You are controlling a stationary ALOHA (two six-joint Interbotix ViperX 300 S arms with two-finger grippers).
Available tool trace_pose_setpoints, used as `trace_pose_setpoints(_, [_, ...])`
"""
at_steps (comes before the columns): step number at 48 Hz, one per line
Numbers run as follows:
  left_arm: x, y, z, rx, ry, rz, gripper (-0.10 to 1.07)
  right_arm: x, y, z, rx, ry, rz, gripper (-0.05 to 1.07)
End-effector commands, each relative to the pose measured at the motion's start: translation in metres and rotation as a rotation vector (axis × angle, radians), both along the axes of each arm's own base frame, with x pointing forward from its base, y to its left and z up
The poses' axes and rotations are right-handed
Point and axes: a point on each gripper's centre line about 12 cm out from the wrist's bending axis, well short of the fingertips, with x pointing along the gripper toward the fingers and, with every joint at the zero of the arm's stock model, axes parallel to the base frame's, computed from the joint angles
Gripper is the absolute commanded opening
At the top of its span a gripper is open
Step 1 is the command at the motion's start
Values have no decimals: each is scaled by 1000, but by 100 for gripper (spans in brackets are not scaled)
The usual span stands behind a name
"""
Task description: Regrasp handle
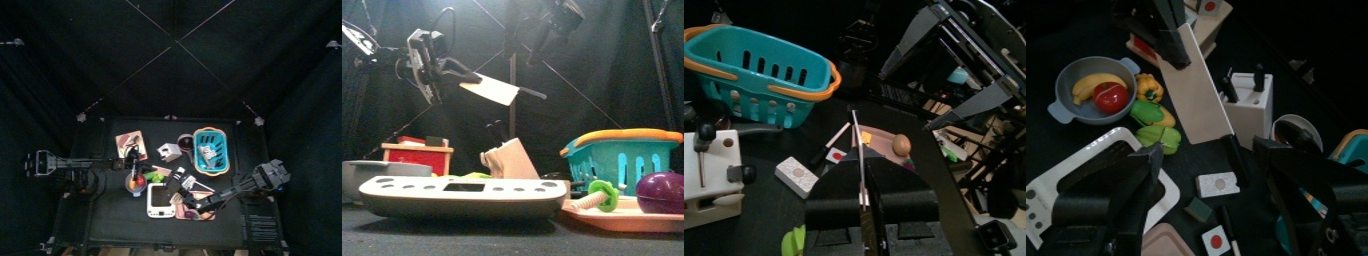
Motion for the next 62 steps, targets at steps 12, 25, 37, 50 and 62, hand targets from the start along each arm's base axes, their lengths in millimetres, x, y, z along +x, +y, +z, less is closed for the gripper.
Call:
trace_pose_setpoints(12, [0,-8,2,121,8,-92,30,-17,-3,68,260,-362,85,100])
trace_pose_setpoints(25, [-10,-19,-2,244,32,-186,30,-37,-23,21,579,-428,204,100])
trace_pose_setpoints(37, [-16,-20,0,242,22,-180,30,-54,-39,-22,505,-331,251,100])
trace_pose_setpoints(50, [-15,-21,2,235,13,-178,30,-41,-48,-42,375,-261,266,100])
trace_pose_setpoints(62, [-14,-20,4,217,5,-165,30,-26,-60,-52,345,-237,240,98])
